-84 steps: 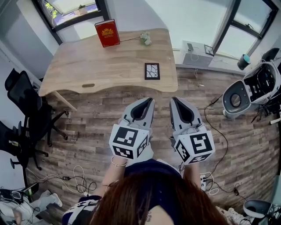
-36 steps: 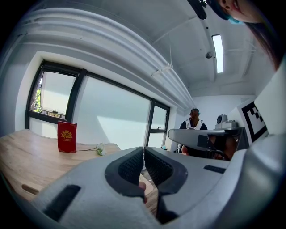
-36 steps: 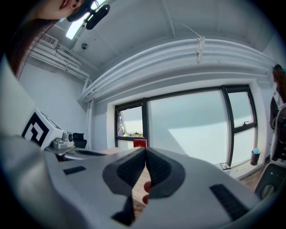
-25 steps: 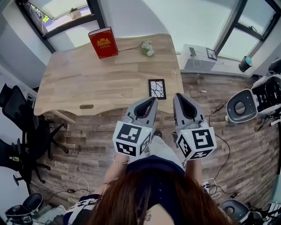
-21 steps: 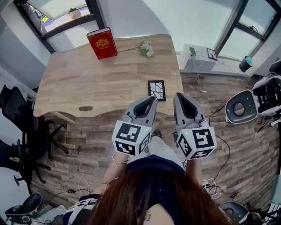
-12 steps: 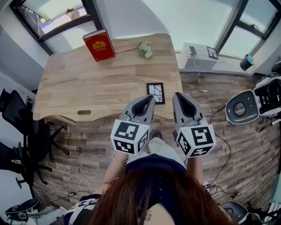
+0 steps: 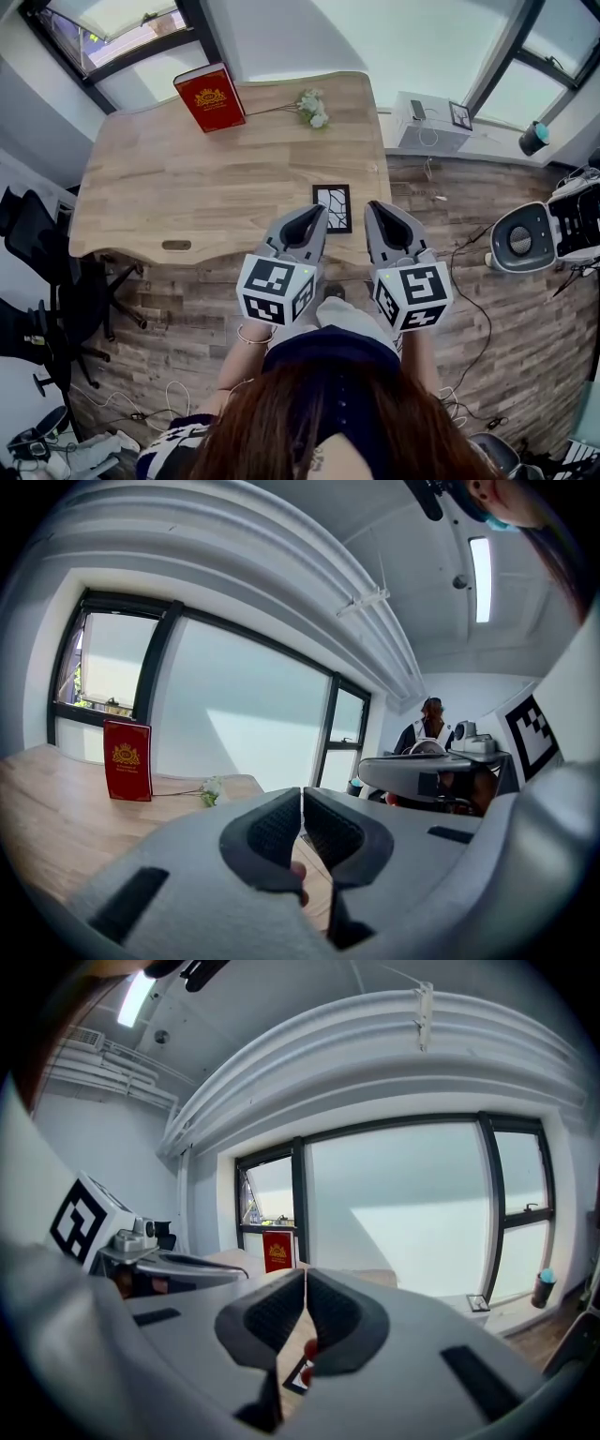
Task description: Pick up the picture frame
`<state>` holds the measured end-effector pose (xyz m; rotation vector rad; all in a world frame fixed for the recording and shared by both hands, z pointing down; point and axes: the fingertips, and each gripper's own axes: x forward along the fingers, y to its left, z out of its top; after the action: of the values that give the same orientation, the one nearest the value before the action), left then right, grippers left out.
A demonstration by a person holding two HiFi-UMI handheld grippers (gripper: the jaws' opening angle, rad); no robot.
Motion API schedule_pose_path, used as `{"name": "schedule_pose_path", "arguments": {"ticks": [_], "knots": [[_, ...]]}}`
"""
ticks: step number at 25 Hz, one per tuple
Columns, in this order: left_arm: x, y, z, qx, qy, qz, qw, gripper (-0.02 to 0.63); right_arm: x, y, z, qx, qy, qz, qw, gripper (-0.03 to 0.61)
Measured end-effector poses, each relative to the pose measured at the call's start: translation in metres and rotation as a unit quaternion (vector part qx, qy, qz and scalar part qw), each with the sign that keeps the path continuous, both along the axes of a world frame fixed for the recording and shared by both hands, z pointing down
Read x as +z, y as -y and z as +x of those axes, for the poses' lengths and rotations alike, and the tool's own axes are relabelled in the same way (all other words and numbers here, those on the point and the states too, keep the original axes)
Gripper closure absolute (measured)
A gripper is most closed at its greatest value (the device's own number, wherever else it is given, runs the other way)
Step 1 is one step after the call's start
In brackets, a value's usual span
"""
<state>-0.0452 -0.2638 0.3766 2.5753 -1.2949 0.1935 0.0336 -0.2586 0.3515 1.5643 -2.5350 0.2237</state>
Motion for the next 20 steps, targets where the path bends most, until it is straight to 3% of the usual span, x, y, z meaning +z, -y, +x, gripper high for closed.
{"name": "schedule_pose_path", "arguments": {"ticks": [20], "knots": [[0.067,0.045,0.005,0.006,0.008,-0.069,0.9976,0.581,0.082,0.045,-0.001,-0.034,-0.035,-0.093,0.994,0.551]]}}
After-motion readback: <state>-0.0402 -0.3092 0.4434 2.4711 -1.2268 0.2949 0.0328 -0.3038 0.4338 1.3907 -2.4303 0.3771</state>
